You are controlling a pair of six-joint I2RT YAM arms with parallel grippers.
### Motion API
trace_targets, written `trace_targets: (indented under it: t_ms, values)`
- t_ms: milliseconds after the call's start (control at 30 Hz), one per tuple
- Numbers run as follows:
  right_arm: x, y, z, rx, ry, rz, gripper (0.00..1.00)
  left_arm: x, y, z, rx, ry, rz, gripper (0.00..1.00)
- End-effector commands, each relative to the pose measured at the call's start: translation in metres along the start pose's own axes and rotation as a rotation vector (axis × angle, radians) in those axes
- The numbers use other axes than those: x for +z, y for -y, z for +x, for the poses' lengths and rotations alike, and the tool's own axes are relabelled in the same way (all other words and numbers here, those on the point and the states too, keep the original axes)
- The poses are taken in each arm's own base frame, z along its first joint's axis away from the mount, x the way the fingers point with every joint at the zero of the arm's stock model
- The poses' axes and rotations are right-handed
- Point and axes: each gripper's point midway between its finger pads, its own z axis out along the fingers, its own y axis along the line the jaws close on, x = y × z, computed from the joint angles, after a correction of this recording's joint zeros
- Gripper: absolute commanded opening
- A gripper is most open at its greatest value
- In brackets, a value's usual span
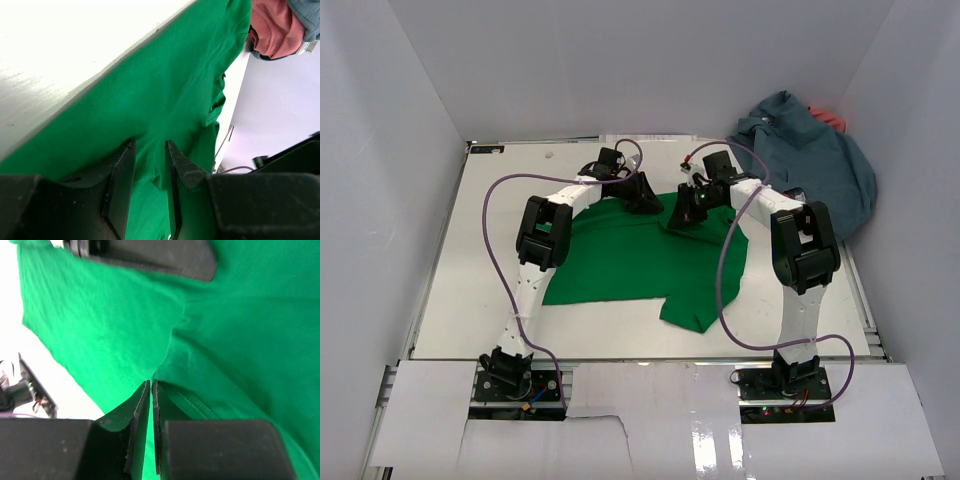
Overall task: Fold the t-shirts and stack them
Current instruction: Fold the flattened tshirt in 1/3 of the way
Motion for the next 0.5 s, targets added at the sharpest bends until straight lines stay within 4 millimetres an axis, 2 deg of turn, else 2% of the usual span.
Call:
trace_targets:
  t_ms: [0, 100, 167, 200, 267, 333, 467]
  values:
    - [0.009, -0.009, 0.016, 0.051, -0.051, -0.088, 0.12, 0.002, -0.001, 0.016, 0.006, -0.018, -0.058, 0.41]
    - [0.012, -0.014, 0.027, 0.093, -0.075, -0.131, 0.12, 0.001, -0.002, 0.016, 0.010, -0.016, -0.065, 0.41]
    - [0.012, -0.015, 0.032, 0.104, -0.087, -0.140, 0.23, 0.001, -0.003, 0.017, 0.008, -0.018, -0.068, 0.41]
    - [0.011, -0.017, 0.033, 0.107, -0.088, -0.149, 0.24, 0.001, -0.003, 0.017, 0.007, -0.020, -0.067, 0.41]
    - [0.007, -0.020, 0.032, 0.103, -0.084, -0.154, 0.38, 0.001, -0.003, 0.018, 0.005, -0.022, -0.068, 0.41]
    - [0.001, -0.025, 0.027, 0.089, -0.065, -0.148, 0.57, 0.001, -0.004, 0.019, 0.004, -0.022, -0.071, 0.41]
    - [-0.013, -0.035, 0.015, 0.067, -0.027, -0.143, 0.61, -0.001, -0.002, 0.019, 0.007, -0.022, -0.071, 0.41]
